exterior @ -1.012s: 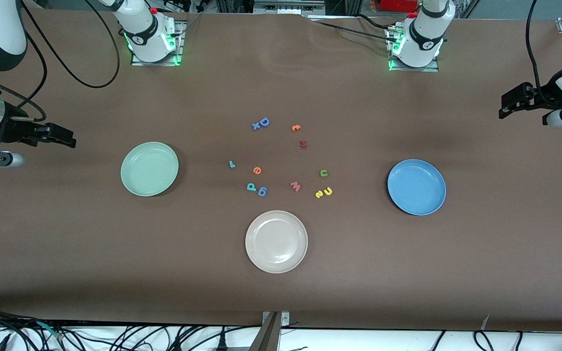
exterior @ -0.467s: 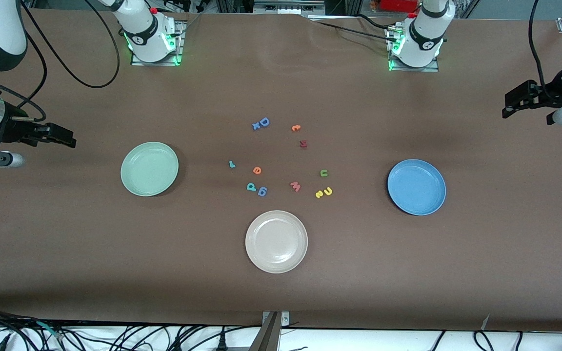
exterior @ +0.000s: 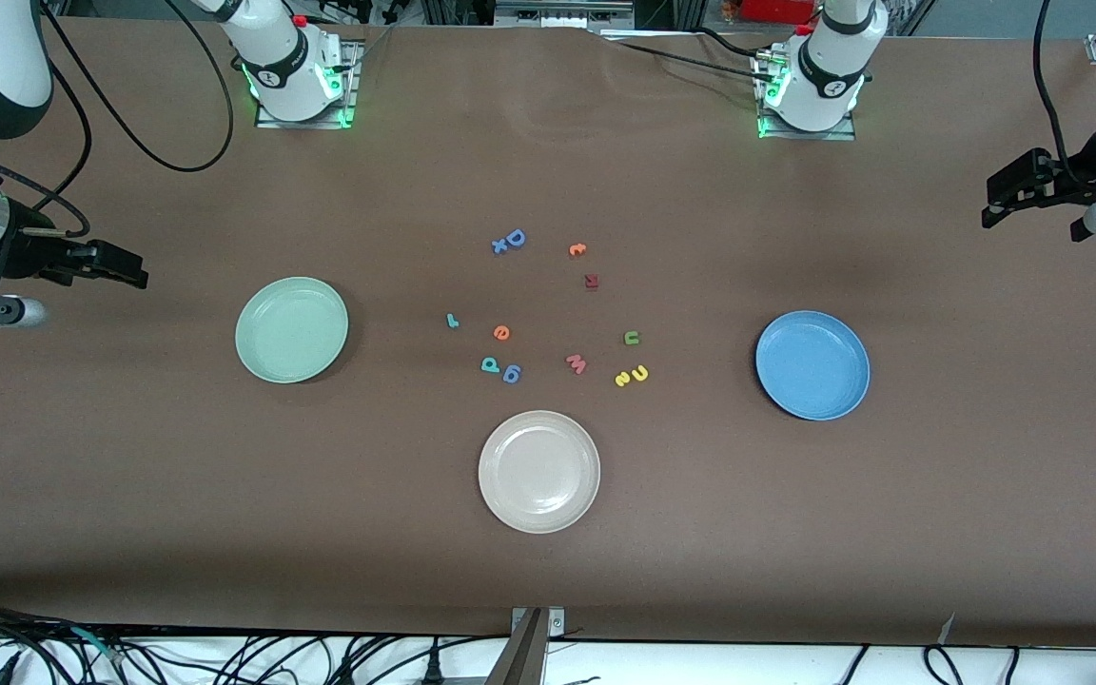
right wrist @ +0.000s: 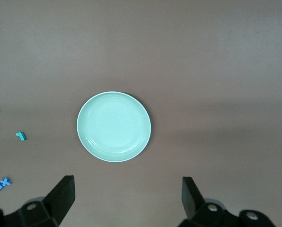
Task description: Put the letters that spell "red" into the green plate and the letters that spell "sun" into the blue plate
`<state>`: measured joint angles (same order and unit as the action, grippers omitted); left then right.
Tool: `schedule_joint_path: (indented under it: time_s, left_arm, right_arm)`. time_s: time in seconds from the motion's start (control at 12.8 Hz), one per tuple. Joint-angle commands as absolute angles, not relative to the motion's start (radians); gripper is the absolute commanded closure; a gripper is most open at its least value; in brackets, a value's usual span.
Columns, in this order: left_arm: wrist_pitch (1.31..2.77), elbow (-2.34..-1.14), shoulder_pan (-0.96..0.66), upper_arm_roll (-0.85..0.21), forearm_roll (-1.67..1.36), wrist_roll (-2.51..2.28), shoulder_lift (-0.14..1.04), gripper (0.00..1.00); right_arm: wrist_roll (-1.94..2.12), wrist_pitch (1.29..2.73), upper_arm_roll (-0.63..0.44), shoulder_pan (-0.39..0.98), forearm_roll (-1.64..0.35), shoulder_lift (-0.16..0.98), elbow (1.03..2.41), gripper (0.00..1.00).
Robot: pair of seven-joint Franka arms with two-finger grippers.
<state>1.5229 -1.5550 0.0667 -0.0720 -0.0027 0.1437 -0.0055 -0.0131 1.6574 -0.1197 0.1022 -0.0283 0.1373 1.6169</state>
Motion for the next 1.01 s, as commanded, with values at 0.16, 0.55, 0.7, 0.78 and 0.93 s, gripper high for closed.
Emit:
schedule_joint_path:
  time_s: [0.16, 0.55, 0.7, 0.78, 0.93]
  left_arm:
    - [1.491, -1.532, 0.067, -0.077, -0.002, 0.161, 0.002, 0.00]
    - [1.496, -1.531, 0.067, -0.074, 0.000, 0.158, 0.017, 0.00]
    - [1.497, -1.531, 0.066, -0.074, -0.002, 0.158, 0.017, 0.00]
    - [1.497, -1.531, 0.064, -0.074, -0.002, 0.156, 0.017, 0.00]
    - [1.497, -1.531, 0.064, -0.075, -0.002, 0.156, 0.017, 0.00]
  right_arm:
    - [-0.005, 1.655, -0.117, 0.097, -0.012, 0.137, 1.609, 0.00]
    - [-0.005, 1.654, -0.115, 0.100, 0.021, 0.137, 1.609, 0.00]
    - [-0.006, 1.654, -0.115, 0.100, 0.021, 0.137, 1.609, 0.00]
    - [-0.006, 1.654, -0.115, 0.100, 0.021, 0.137, 1.609, 0.00]
    - [-0.006, 1.654, -0.115, 0.100, 0.021, 0.137, 1.609, 0.00]
